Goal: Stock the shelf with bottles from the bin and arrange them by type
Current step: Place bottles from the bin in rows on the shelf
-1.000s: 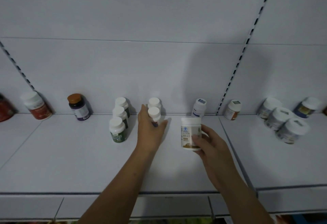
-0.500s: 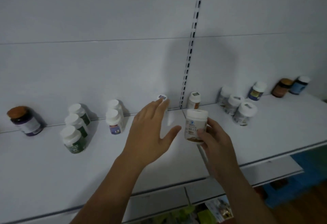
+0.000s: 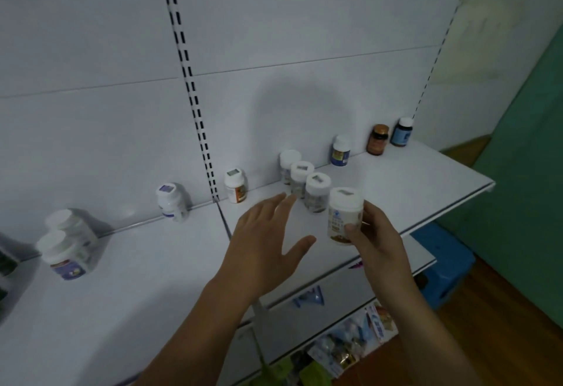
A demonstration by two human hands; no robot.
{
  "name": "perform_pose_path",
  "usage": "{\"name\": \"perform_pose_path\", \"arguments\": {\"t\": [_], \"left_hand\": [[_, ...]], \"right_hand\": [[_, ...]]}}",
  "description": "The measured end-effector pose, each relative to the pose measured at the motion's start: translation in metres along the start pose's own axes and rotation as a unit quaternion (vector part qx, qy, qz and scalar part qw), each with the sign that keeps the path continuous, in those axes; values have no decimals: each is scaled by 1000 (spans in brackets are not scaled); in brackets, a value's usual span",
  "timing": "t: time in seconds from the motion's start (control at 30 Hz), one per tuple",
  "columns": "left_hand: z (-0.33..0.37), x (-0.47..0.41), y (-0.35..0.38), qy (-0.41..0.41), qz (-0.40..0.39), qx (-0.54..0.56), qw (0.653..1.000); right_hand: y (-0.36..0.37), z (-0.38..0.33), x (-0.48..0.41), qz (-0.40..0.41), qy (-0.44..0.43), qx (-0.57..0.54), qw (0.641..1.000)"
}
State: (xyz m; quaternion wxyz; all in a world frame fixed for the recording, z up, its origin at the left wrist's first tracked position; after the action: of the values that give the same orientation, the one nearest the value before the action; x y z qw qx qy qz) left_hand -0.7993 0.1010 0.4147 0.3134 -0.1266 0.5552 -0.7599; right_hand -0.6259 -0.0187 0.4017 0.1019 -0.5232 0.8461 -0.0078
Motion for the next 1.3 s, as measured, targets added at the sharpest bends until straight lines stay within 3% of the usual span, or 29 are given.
{"name": "perform_pose_path", "arguments": {"t": [0.3, 0.8, 1.3], "left_hand": [[18, -36, 5, -5, 10, -4, 1000], [-5, -86, -4, -40, 22, 4, 999], [-23, -85, -11, -42, 28, 25, 998]], "right_hand": [[-65, 52, -94, -26, 56, 125, 990], [-11, 77, -230, -189, 19, 239, 952], [-8, 85, -236, -131, 85, 199, 968]]}}
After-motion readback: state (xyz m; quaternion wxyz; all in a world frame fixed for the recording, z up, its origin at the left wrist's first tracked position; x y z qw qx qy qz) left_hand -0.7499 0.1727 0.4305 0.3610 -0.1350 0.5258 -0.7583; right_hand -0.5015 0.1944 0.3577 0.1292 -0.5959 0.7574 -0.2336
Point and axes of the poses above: each hand's wrist, its own x-axis away from the middle knuckle, its own y-axis out of the palm, z = x × y, the point moved 8 cm from there along -x, towards the middle knuckle, and after that the axes turned 13 degrees about -z, right-handed, at the moved point
